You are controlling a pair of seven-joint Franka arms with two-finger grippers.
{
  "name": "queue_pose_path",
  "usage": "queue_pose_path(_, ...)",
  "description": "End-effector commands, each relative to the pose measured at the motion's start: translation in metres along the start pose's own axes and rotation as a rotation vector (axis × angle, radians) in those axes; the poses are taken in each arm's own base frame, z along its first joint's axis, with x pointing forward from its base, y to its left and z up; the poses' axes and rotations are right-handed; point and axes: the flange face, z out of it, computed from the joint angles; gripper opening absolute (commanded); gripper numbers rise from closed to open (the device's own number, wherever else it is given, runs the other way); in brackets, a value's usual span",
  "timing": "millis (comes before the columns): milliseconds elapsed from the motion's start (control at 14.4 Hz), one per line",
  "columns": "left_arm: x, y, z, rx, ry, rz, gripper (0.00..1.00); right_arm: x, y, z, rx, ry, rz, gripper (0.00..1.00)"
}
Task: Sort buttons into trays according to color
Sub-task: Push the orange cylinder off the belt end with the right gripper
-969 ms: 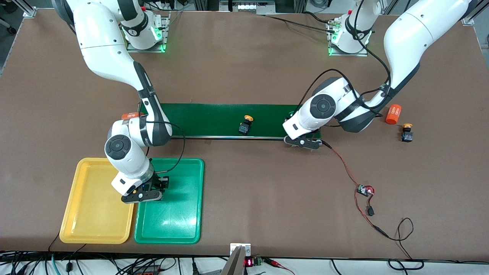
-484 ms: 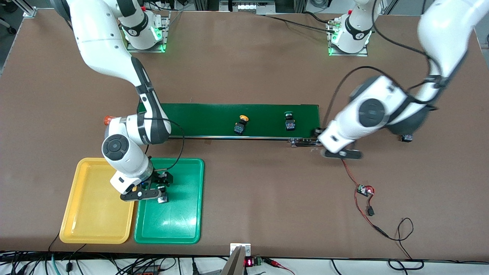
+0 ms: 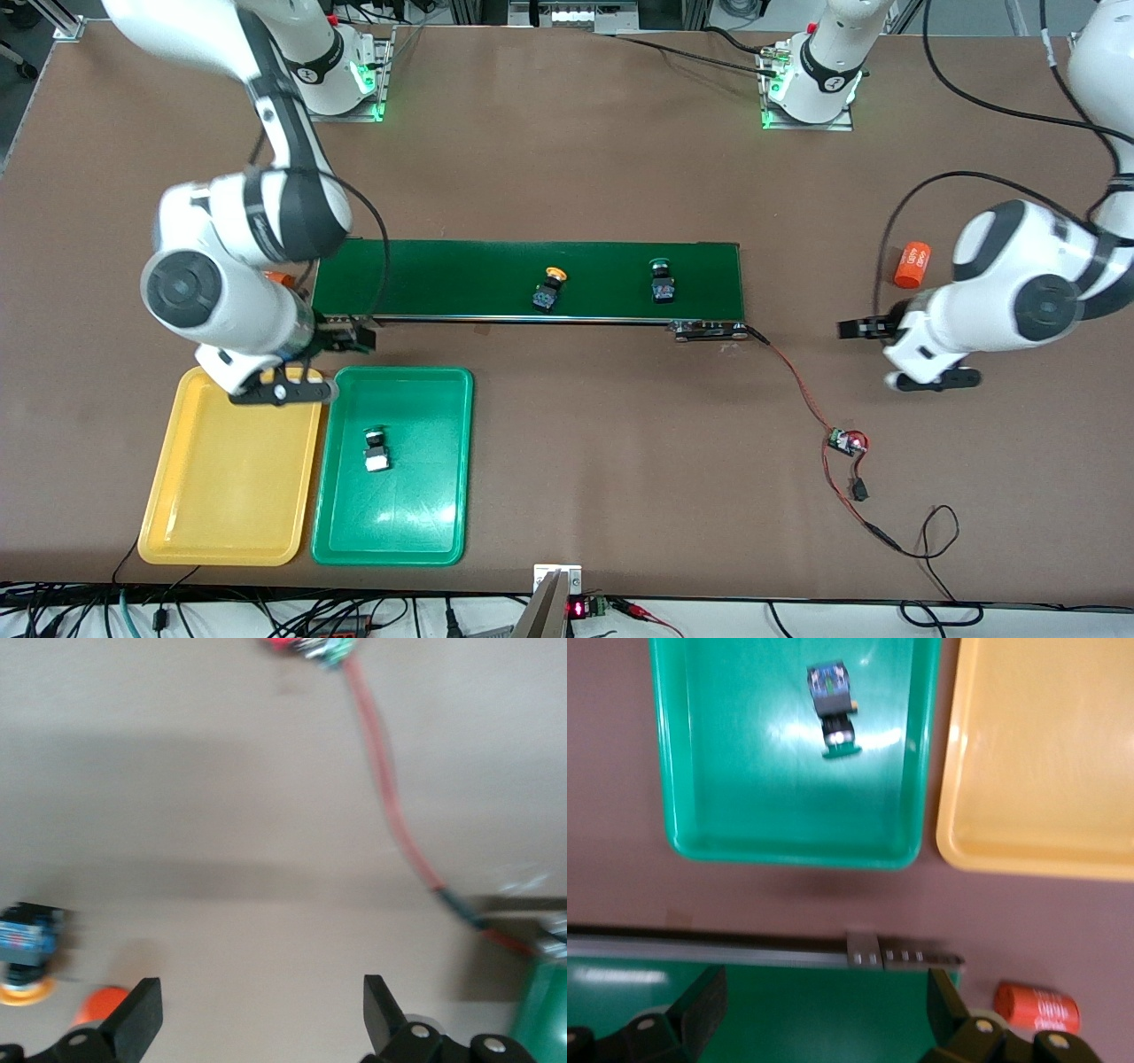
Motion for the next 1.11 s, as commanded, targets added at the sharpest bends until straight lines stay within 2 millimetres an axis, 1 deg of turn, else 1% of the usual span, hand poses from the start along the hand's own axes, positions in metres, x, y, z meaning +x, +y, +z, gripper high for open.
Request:
queue_pose_path(0,-0.021,-0.043,0.026,0.000,-0.055,0.136,1.00,-0.062,0.016,-0.001,0.039,-0.056,0.026,1.00)
queue_pose_path(69,-0.029,-0.055,0.030,0.002,-0.082,0.165,1.00,-0.074,0.017,-0.002,0.042,-0.066,0.035,1.00)
queue_pose_path(138,-0.033,-0.064,0.031,0.005,-0.106,0.191,1.00,-0.085,0.019,0.001,0.044,-0.081,0.079,1.00)
queue_pose_path(208,-0.038,-0.073,0.033,0.001,-0.126,0.221,1.00,-0.096,0.009,0.004,0.041,-0.091,0.100,1.00)
queue_pose_path(346,-0.049,-0.094,0.037,-0.020,-0.139,0.251,1.00,-0.112,-0.015,0.015,0.025,-0.112,0.144,1.00)
queue_pose_path(415,-0.055,-0.102,0.039,-0.032,-0.142,0.280,1.00,-0.119,-0.031,0.019,0.013,-0.118,0.184,1.00)
queue_pose_path(484,-0.059,-0.109,0.043,-0.040,-0.147,0.321,1.00,-0.126,-0.049,0.022,0.004,-0.113,0.210,1.00)
queue_pose_path(554,-0.060,-0.112,0.044,-0.046,-0.147,0.368,1.00,-0.131,-0.065,0.030,0.000,-0.102,0.236,1.00)
queue_pose_path(623,-0.060,-0.114,0.044,-0.050,-0.144,0.402,1.00,-0.135,-0.080,0.037,0.002,-0.080,0.251,1.00)
queue_pose_path(761,-0.061,-0.122,0.047,-0.038,-0.144,0.415,1.00,-0.137,-0.102,0.050,0.005,-0.049,0.286,1.00)
queue_pose_path(900,-0.070,-0.127,0.057,-0.047,-0.164,0.409,1.00,-0.135,-0.112,0.058,0.007,-0.033,0.288,1.00)
queue_pose_path(1038,-0.079,-0.140,0.066,-0.063,-0.170,0.389,1.00,-0.133,-0.114,0.060,0.015,-0.016,0.330,1.00)
